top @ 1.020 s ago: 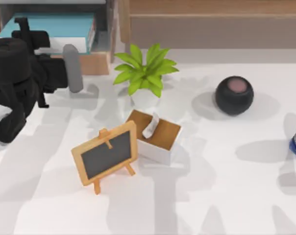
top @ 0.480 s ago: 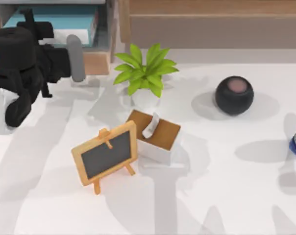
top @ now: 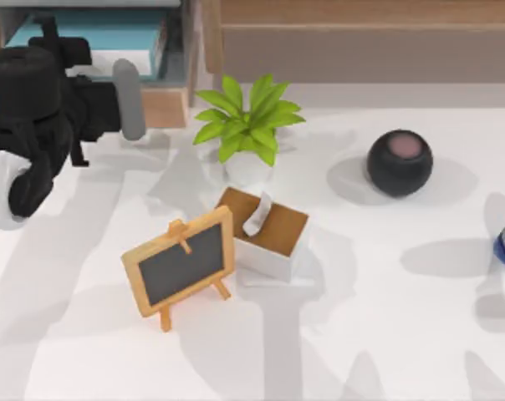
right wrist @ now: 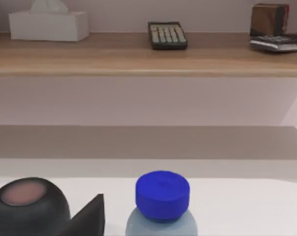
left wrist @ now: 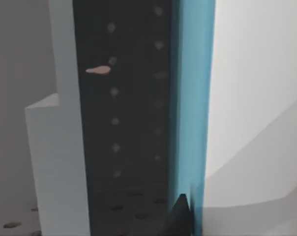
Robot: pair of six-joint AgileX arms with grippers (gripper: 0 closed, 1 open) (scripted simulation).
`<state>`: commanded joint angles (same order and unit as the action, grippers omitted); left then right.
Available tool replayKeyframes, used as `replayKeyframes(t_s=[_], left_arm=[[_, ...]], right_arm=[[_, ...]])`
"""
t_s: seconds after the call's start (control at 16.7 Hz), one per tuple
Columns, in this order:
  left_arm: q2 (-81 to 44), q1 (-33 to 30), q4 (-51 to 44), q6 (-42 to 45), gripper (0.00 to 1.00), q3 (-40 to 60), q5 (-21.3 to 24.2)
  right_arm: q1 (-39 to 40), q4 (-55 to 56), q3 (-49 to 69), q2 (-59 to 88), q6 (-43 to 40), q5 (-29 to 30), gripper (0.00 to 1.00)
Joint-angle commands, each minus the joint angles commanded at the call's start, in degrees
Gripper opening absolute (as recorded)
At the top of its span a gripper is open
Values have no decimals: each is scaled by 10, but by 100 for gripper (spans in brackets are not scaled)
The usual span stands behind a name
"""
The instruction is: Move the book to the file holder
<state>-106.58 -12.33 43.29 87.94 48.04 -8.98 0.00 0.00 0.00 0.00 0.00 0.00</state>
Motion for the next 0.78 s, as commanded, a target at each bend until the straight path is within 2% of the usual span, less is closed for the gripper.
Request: replayKeyframes(t_s=[0.42,0.78], left_arm=[[0,0,0,0,98,0,0],[0,0,0,0,100,0,0]], right_arm=[[0,0,0,0,0,0,100],[0,0,0,0,0,0,100]])
